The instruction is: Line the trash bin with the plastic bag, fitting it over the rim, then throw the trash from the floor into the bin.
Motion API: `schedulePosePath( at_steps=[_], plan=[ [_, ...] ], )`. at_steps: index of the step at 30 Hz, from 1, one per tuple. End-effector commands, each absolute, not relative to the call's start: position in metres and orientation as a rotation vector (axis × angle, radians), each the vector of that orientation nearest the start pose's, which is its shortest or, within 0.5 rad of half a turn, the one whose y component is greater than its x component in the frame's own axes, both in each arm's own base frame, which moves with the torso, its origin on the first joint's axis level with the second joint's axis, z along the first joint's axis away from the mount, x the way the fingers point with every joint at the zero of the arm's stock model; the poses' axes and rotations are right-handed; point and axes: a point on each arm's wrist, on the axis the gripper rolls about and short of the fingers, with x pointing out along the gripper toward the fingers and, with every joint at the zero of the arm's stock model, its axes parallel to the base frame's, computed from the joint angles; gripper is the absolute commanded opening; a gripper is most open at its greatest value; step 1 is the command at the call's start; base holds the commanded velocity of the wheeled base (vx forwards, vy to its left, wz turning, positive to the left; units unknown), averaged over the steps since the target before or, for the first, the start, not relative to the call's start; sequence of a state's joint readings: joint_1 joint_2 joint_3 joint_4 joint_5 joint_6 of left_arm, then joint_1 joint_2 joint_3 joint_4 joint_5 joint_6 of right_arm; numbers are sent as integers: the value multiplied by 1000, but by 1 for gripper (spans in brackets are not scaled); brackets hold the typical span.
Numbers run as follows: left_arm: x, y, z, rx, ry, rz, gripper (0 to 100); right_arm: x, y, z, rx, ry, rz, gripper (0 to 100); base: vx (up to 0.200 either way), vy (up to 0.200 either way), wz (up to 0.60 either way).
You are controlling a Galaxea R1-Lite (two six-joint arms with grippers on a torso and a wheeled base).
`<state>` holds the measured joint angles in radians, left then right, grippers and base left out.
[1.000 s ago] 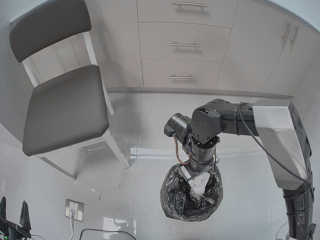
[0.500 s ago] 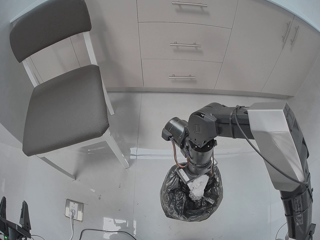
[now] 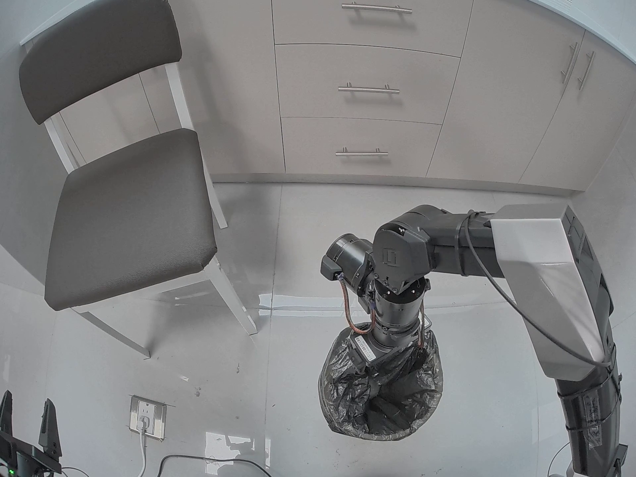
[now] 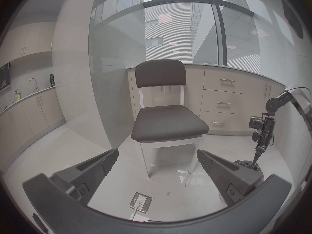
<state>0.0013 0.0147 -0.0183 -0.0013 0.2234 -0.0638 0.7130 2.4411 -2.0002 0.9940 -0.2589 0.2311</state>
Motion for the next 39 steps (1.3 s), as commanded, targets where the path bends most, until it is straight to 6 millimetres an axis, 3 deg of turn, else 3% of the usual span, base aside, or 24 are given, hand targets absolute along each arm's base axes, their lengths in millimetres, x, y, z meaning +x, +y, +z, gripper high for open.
schedulePosePath(
  at_steps=[1,32,39],
  plan=[
    [-25,5,81,-66,-27,225,100,332,280,85,-479,1297,220,100,0,0,0],
    [-25,5,81,-82,-30,226,100,330,280,87,-490,1272,163,100,0,0,0],
    [-25,5,81,-85,-31,226,100,334,280,73,-490,1301,137,100,0,0,0]
  ],
)
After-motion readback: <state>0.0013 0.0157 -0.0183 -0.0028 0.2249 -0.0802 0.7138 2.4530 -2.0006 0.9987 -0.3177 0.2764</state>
